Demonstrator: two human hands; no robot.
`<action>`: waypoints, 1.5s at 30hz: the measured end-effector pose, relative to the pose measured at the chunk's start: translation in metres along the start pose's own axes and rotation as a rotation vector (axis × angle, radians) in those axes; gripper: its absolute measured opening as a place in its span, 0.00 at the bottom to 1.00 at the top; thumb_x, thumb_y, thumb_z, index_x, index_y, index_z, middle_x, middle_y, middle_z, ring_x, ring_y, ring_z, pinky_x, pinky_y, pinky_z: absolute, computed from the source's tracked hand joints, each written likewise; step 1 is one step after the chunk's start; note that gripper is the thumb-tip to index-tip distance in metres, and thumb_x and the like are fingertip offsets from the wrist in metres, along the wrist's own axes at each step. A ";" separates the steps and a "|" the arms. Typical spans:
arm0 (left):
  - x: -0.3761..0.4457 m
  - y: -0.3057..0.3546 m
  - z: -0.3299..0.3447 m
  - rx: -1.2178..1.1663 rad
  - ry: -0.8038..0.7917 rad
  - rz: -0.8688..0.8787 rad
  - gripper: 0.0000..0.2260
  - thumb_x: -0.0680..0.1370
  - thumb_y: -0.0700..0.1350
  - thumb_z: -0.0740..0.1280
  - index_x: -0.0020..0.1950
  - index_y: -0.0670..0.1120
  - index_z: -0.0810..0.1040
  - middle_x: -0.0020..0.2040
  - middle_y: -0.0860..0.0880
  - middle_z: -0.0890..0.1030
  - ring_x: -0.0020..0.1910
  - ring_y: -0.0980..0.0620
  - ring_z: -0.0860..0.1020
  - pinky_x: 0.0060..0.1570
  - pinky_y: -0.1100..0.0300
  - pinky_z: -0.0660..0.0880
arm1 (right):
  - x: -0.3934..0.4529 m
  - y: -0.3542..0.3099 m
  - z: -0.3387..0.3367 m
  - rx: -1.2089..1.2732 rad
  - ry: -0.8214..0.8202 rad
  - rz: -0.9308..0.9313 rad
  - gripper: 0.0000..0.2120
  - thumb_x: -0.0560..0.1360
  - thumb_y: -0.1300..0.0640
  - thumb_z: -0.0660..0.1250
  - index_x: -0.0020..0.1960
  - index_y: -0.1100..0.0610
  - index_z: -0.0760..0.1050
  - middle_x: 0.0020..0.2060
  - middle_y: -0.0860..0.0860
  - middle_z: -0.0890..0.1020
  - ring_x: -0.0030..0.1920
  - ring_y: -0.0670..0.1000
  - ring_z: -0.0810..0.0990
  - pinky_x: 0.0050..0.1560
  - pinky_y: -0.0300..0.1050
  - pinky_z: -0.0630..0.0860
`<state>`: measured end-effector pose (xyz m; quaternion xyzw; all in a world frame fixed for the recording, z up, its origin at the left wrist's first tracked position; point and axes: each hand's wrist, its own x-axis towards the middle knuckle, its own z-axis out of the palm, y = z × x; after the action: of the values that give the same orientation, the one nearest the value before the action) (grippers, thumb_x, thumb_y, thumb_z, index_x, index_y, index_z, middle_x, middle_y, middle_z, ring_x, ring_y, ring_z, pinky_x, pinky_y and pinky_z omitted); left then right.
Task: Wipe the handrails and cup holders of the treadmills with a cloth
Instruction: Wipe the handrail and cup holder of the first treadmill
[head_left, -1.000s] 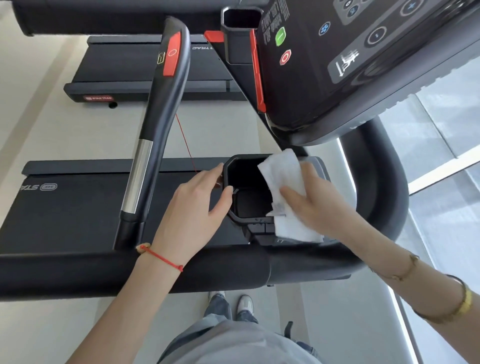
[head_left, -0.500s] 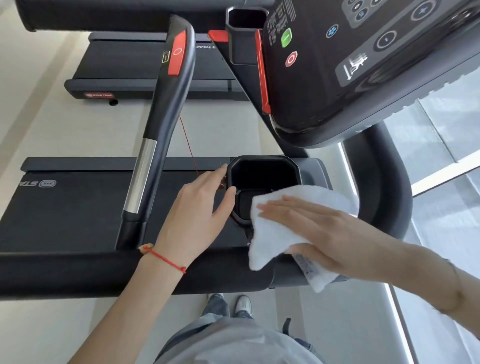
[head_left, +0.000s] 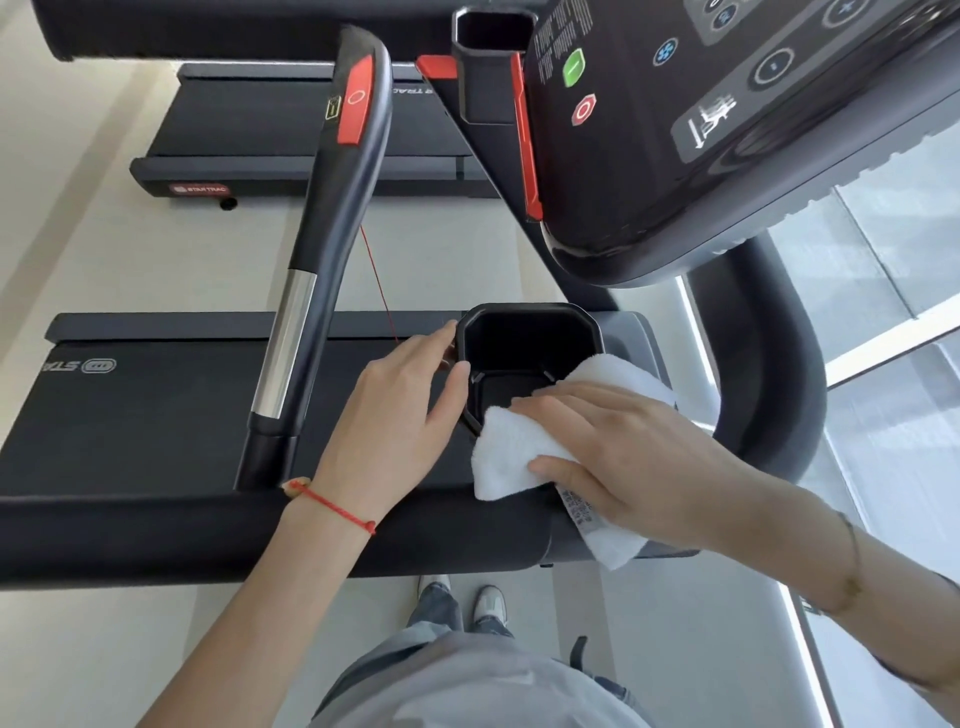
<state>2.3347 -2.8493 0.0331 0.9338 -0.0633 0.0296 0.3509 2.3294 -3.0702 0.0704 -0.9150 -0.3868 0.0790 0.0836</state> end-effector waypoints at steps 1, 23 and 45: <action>0.000 0.000 0.000 0.000 -0.003 0.004 0.20 0.82 0.47 0.59 0.74 0.45 0.69 0.58 0.48 0.80 0.57 0.50 0.78 0.60 0.51 0.74 | -0.001 -0.002 0.001 0.026 0.007 0.015 0.23 0.82 0.44 0.52 0.68 0.57 0.72 0.60 0.49 0.80 0.64 0.50 0.75 0.66 0.36 0.62; -0.002 0.003 -0.001 0.037 0.008 0.012 0.20 0.83 0.49 0.58 0.74 0.46 0.70 0.55 0.48 0.80 0.55 0.50 0.78 0.59 0.53 0.74 | 0.003 0.002 0.020 0.461 0.371 0.707 0.20 0.82 0.47 0.55 0.70 0.52 0.59 0.47 0.48 0.74 0.45 0.56 0.75 0.43 0.47 0.67; -0.001 0.005 0.000 0.018 0.014 0.003 0.20 0.83 0.47 0.59 0.74 0.46 0.69 0.55 0.48 0.80 0.54 0.48 0.79 0.58 0.50 0.75 | 0.024 0.027 0.016 0.215 0.207 0.251 0.27 0.81 0.55 0.61 0.78 0.54 0.57 0.79 0.49 0.50 0.78 0.50 0.47 0.73 0.43 0.53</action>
<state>2.3332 -2.8530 0.0367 0.9366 -0.0619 0.0369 0.3430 2.3617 -3.0701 0.0468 -0.9451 -0.2483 0.0351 0.2097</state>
